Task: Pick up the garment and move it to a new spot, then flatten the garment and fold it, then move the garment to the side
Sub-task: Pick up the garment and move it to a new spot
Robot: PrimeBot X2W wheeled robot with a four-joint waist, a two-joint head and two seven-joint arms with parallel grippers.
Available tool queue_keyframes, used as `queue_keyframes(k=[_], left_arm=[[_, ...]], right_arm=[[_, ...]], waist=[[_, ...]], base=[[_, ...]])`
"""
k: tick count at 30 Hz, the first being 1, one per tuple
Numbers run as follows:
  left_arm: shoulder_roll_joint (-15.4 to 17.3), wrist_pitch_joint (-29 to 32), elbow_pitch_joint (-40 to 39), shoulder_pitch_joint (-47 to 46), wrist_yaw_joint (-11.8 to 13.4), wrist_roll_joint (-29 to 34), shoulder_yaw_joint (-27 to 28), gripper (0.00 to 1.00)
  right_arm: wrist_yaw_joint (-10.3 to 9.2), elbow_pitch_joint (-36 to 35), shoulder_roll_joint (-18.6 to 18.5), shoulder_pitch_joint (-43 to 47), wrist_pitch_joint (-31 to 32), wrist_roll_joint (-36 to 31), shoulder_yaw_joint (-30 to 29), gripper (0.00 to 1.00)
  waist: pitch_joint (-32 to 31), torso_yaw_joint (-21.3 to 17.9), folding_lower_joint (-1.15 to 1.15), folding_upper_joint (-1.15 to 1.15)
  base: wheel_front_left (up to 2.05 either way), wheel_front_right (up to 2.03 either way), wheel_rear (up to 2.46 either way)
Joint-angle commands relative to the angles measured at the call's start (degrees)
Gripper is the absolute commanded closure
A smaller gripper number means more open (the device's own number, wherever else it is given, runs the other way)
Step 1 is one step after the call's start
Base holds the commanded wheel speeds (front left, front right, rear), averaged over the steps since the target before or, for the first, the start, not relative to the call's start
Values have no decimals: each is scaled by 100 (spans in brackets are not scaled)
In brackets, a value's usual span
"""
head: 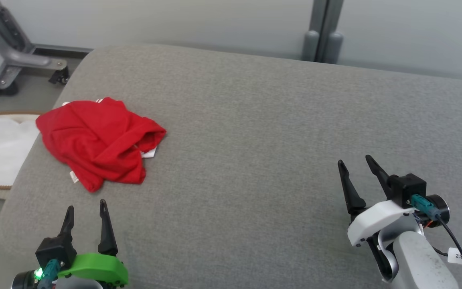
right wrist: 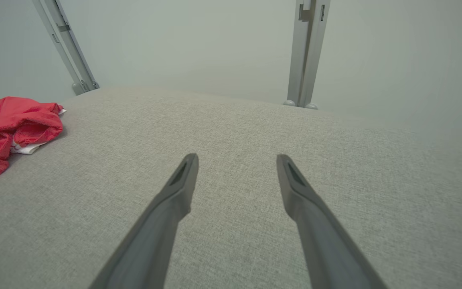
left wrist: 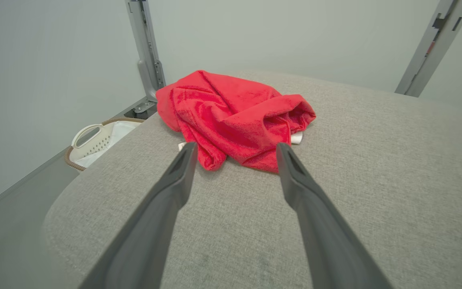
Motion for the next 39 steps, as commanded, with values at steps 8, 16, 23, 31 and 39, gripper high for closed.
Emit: queue_keyframes(k=[8,16,23,31,39], left_arm=[[16,-17,52,97,-52,-76,86,0],[16,-17,113,21,-133,-222,149,0],[17,-18,363,-441,-372,-319,156,0],[286,-18,869,-1651,-580,-286,297,0],[1112,-17,1623,-2910,-598,-951,-540,0]], right_arm=[[-9,89,-27,-72,-26,102,175,0],[-9,127,-29,-157,-26,102,268,0],[-9,93,-26,-329,-26,-121,196,0],[-9,-36,-26,-633,-26,-395,106,0],[-9,-227,-26,-992,-26,-521,178,0]], waist=[[45,939,0,0],[117,941,0,0],[464,728,0,0],[1062,495,0,0],[1559,200,0,0]], base=[[0,0,0],[0,0,0],[0,0,0],[0,0,0],[0,0,0]])
